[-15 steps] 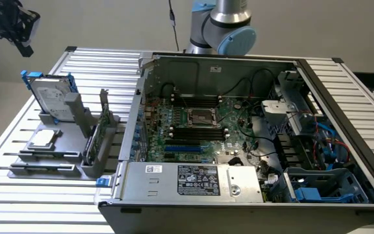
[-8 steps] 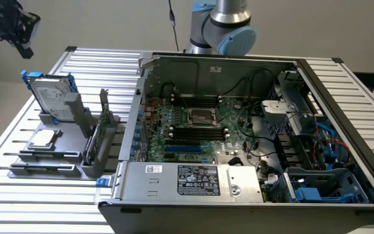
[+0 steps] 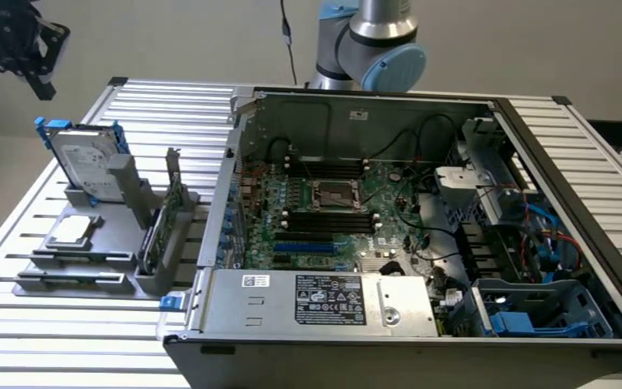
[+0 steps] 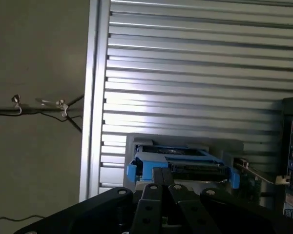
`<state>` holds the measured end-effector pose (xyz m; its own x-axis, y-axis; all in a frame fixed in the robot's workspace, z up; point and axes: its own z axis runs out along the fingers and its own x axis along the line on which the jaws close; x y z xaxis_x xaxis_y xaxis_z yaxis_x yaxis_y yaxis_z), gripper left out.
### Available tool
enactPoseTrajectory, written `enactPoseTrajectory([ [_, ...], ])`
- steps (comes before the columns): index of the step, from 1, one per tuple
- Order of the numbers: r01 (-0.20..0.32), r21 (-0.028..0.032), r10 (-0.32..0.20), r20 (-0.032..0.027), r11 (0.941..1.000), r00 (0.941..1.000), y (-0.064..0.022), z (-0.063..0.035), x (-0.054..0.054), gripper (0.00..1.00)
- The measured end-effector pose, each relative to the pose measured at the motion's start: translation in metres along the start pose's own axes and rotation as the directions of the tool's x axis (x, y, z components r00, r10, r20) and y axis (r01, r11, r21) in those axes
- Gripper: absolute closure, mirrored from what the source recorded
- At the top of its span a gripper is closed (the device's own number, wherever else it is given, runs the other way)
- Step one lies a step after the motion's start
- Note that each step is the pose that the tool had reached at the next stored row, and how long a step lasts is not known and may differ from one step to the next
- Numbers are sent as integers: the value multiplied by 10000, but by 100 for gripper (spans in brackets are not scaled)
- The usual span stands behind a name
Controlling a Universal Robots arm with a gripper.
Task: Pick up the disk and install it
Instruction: 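Pick up the disk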
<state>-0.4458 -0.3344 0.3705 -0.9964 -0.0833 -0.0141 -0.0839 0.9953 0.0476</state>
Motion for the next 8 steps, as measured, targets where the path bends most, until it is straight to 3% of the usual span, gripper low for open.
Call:
enactPoseTrajectory([
  [4, 729, -11, -729, -35, 9973, 9973, -1, 20, 0, 89],
  [8, 1443, -26, -1443, -67, 9895, 9895, -2, 39, 1, 89],
])
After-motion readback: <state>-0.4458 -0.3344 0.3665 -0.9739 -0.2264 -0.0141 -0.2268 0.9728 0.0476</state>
